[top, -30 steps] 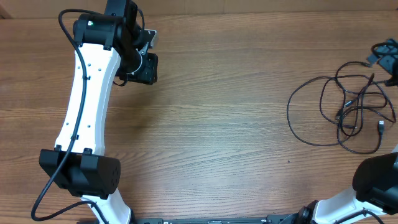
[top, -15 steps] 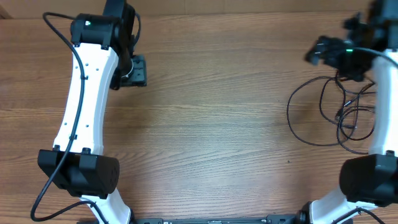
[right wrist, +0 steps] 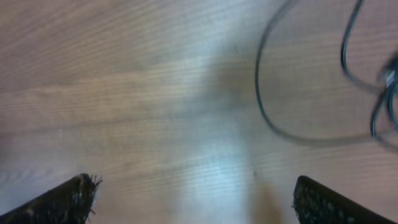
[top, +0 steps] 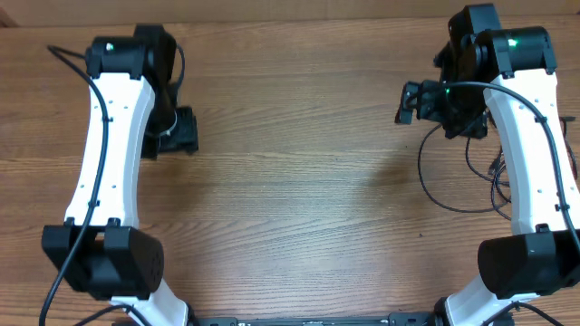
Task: Untangle cables
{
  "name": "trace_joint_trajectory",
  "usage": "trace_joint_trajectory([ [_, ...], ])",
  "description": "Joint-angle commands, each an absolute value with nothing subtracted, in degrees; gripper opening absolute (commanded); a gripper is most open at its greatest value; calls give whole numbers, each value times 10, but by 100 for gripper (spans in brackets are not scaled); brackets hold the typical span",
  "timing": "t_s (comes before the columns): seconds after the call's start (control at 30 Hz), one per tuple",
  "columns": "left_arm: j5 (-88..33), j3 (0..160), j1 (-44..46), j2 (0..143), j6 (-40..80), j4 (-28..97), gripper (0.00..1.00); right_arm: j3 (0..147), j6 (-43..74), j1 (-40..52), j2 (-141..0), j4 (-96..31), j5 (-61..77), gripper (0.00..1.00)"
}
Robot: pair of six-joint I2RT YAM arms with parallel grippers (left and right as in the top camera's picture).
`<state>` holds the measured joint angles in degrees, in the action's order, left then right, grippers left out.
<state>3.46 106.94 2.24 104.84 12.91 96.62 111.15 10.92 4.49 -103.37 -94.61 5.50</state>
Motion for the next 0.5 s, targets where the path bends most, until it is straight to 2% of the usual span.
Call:
trace_joint_trajectory([
  [0.0,35,1013,25,984,117,968,62,1109,125,46,-1028,-971,49,100],
  [0.2,58,916,25,875,138,922,61,1022,134,49,-960,-957,55,100],
  [0.37,58,809,25,734,138,818,63,876,145,49,-833,-841,52,100],
  [0.47,57,733,26,626,137,752,68,779,150,49,-737,-765,52,100],
])
